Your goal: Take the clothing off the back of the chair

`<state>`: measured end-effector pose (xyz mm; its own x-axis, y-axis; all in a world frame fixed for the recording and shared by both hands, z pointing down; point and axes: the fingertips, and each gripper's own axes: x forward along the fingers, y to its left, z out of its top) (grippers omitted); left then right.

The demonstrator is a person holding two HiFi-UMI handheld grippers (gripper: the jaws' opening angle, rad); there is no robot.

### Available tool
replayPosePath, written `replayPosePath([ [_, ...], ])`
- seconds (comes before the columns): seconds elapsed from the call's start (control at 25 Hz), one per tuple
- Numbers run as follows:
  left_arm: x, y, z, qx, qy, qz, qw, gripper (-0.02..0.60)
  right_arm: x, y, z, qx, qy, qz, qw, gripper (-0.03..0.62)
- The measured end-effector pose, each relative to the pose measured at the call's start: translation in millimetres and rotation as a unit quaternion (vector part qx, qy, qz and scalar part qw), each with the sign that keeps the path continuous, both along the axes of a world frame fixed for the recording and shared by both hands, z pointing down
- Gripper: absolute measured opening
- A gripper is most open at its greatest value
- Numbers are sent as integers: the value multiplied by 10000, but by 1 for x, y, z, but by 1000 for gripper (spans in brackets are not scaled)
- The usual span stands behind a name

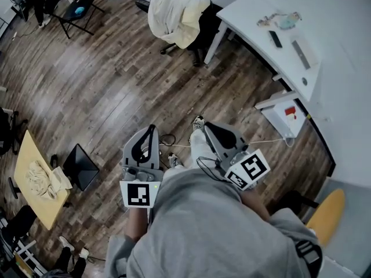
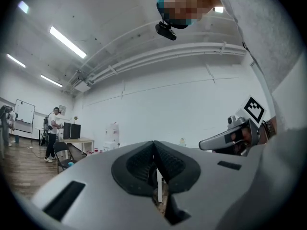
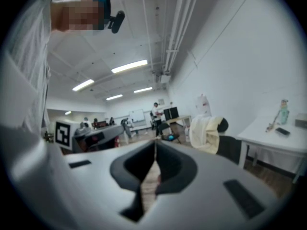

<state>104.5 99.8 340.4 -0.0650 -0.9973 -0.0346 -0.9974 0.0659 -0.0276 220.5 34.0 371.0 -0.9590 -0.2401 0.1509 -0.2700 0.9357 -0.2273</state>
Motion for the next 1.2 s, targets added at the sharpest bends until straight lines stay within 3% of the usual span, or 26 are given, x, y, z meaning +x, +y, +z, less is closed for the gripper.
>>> replayPosePath([
  [0.32, -14, -66, 15, -258, -52, -89, 9996, 34, -26, -72, 9, -78, -23, -254, 9996, 35],
  [0.84, -34, -200, 16, -324, -139, -752, 9965, 35, -56, -224, 15, -126, -36, -874, 9961, 35],
  [1.2, -39, -242, 23, -450, -185, -1236, 9911, 35, -65, -281, 25, -39, 91, -1364, 9906, 35],
])
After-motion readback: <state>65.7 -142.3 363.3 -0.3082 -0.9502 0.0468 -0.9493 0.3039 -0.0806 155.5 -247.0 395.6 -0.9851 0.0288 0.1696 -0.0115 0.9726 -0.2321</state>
